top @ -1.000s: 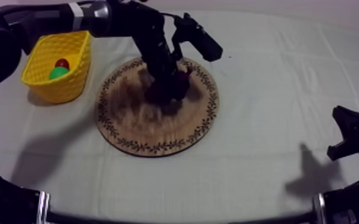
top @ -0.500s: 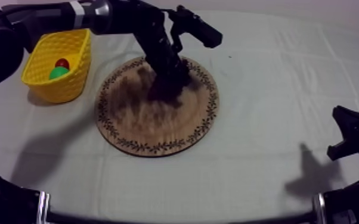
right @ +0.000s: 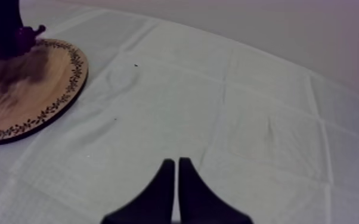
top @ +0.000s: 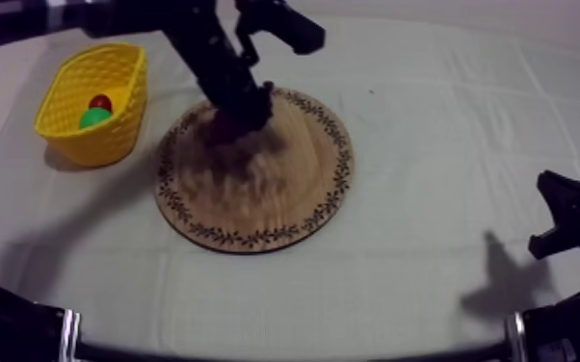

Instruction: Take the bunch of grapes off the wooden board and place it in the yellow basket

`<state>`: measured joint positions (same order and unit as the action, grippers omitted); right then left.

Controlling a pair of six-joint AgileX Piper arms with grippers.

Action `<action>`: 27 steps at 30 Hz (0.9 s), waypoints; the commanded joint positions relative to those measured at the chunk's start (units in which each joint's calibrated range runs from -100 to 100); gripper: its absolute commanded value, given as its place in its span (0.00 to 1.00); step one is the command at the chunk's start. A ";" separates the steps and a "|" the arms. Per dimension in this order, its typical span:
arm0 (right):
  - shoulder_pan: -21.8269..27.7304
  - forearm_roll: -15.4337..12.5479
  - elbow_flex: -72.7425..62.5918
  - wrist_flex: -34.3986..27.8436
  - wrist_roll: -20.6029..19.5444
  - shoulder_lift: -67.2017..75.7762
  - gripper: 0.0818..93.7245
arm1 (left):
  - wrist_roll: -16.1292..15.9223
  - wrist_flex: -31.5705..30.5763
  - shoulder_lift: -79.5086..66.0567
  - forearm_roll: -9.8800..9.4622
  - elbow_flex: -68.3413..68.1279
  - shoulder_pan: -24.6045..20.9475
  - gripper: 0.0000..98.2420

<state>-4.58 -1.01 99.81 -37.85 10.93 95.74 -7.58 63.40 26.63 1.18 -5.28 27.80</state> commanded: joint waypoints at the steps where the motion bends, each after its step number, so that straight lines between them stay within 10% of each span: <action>1: -0.02 0.01 -0.03 0.03 0.03 0.01 0.00 | -0.94 1.54 -6.60 0.74 -5.03 -1.24 0.27; 27: -0.02 0.01 -0.03 0.03 0.03 0.01 0.00 | -3.74 12.65 -30.89 -0.33 -8.79 -21.11 0.29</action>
<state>-4.58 -1.01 99.81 -37.85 10.97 95.74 -11.31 76.13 -4.52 0.84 -14.71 8.01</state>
